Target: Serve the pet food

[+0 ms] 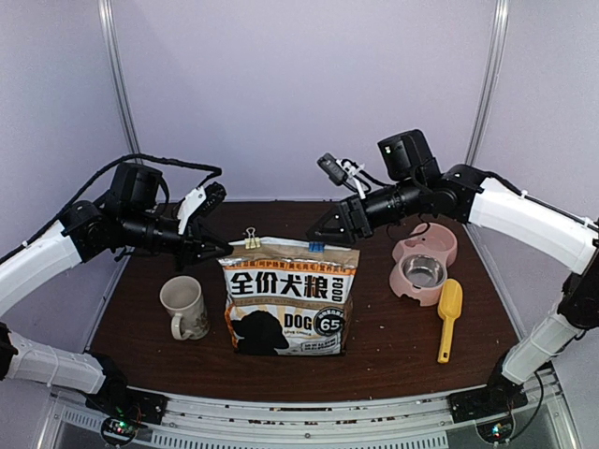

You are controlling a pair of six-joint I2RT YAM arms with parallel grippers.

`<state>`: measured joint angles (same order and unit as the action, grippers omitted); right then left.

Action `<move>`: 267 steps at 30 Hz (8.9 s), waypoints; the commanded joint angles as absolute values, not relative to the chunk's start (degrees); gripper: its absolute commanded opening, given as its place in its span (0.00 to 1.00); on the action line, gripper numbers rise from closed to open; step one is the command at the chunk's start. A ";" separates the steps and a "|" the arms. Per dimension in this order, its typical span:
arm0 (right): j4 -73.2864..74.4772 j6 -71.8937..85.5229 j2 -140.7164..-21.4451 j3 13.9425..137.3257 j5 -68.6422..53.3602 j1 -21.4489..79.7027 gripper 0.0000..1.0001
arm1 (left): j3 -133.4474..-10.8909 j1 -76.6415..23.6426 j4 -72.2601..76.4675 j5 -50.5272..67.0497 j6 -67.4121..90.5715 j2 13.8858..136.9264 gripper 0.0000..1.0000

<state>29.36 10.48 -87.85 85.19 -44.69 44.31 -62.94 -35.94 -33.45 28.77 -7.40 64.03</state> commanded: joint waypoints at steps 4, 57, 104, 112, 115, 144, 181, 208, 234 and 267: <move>27.95 9.12 -86.51 84.83 -43.88 44.47 0.74 | -62.37 -35.56 -30.23 29.03 -7.47 63.57 0.00; 29.69 11.79 -80.74 85.51 -30.42 38.13 0.14 | -62.28 -35.53 -30.25 28.67 -7.56 62.88 0.00; -8.86 37.53 -79.66 31.12 -11.51 36.05 0.73 | -62.18 -35.57 -30.57 29.00 -7.55 62.21 0.00; 8.42 28.32 -63.00 40.36 -12.29 35.03 0.88 | -61.90 -35.59 -30.67 29.92 -7.39 61.44 0.00; 13.46 23.15 -62.65 48.25 -19.91 35.42 0.88 | -61.87 -35.62 -30.67 30.21 -7.38 61.39 0.00; 29.63 7.89 -107.20 107.94 -44.02 53.97 0.87 | -62.14 -35.62 -31.50 31.88 -7.51 62.48 0.00; 21.80 11.96 -107.08 110.44 -44.52 51.12 0.14 | -62.22 -35.60 -31.45 31.90 -7.47 63.31 0.00; 12.38 36.53 -58.57 32.81 -0.96 42.09 0.14 | -51.55 -35.63 -13.66 20.85 16.96 50.06 0.77; 20.75 32.54 -54.12 35.91 7.19 42.63 0.83 | -39.94 -35.69 -15.64 25.53 26.94 42.96 0.82; 47.61 -10.03 -97.21 103.61 13.22 69.48 0.65 | -34.82 -57.81 -7.27 17.18 41.43 47.44 0.54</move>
